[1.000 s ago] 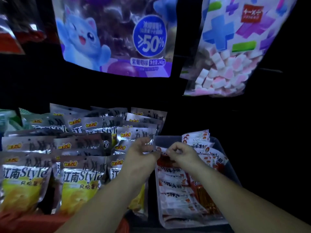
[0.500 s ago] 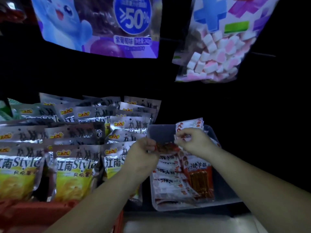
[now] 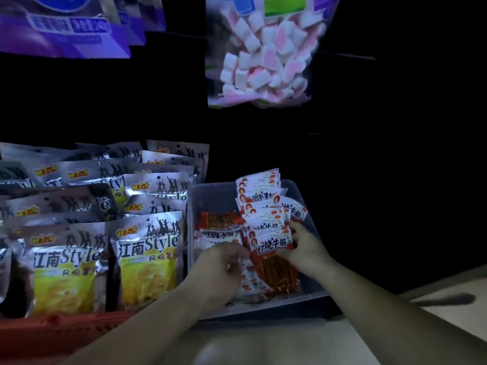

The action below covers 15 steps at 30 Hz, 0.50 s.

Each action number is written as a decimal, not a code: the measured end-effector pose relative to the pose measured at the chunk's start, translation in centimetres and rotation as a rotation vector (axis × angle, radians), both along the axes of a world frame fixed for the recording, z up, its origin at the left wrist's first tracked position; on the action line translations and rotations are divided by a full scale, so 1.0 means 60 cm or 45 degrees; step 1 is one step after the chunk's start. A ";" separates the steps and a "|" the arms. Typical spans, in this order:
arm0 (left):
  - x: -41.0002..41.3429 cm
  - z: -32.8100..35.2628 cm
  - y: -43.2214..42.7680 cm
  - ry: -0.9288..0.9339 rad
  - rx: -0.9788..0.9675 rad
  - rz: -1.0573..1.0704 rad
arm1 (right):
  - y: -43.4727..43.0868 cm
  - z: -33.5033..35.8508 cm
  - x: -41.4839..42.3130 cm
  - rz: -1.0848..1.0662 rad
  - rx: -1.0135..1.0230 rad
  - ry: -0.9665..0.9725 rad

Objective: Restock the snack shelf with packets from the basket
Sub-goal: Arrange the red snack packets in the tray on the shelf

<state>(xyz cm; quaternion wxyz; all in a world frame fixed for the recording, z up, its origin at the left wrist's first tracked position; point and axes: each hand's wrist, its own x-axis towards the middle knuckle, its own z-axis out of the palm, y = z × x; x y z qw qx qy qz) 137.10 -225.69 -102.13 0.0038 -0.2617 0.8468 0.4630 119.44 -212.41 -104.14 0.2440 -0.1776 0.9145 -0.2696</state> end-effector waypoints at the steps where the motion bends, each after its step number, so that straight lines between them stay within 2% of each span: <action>1: 0.002 0.000 0.000 0.025 -0.002 0.032 | -0.003 -0.005 -0.003 -0.042 -0.013 0.032; 3: 0.009 0.005 0.000 0.050 0.008 0.065 | -0.007 -0.006 -0.007 -0.046 0.036 0.164; 8: 0.021 0.013 -0.002 0.082 0.094 0.150 | 0.008 0.032 -0.004 0.145 0.121 0.501; 11: 0.024 0.023 0.001 0.092 0.180 0.213 | 0.029 0.067 0.002 0.203 0.074 0.508; 15: 0.031 0.054 0.013 0.093 0.211 0.196 | 0.051 0.134 0.024 0.270 -0.117 0.450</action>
